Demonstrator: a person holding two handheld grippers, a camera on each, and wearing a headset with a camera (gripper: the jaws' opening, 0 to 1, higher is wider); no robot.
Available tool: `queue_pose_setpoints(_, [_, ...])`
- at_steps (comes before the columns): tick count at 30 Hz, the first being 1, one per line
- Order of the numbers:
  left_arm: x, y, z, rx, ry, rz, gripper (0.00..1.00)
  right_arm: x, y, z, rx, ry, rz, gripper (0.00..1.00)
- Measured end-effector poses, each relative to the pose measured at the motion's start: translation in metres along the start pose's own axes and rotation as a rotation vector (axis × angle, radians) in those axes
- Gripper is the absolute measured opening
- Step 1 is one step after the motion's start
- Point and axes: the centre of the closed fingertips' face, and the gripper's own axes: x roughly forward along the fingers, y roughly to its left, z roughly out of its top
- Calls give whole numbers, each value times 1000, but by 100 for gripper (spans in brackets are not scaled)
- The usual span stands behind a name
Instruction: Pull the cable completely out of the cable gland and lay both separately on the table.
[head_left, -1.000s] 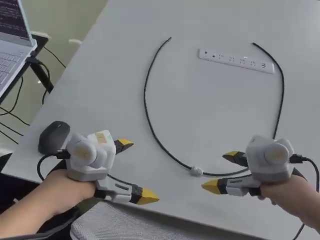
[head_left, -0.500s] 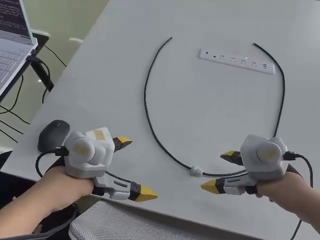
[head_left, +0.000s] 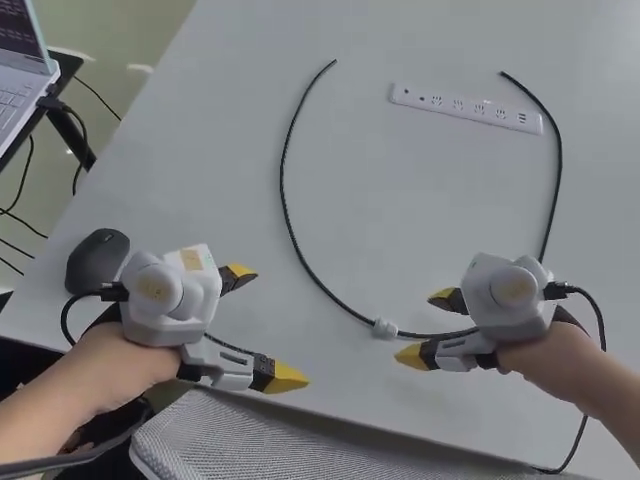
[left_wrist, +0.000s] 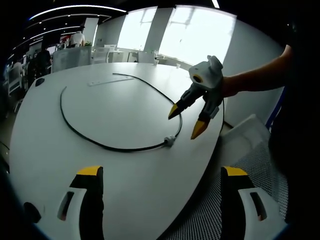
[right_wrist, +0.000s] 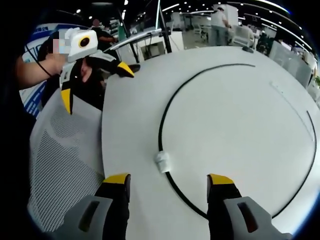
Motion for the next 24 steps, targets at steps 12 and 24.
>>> queue_pose_setpoints(12, [0, -3, 2, 2, 5, -2, 97, 7, 3, -6, -43, 48, 20, 55])
queue_pose_setpoints(24, [1, -8, 1, 3, 20, -6, 97, 16, 7, 0, -102, 56, 35, 42])
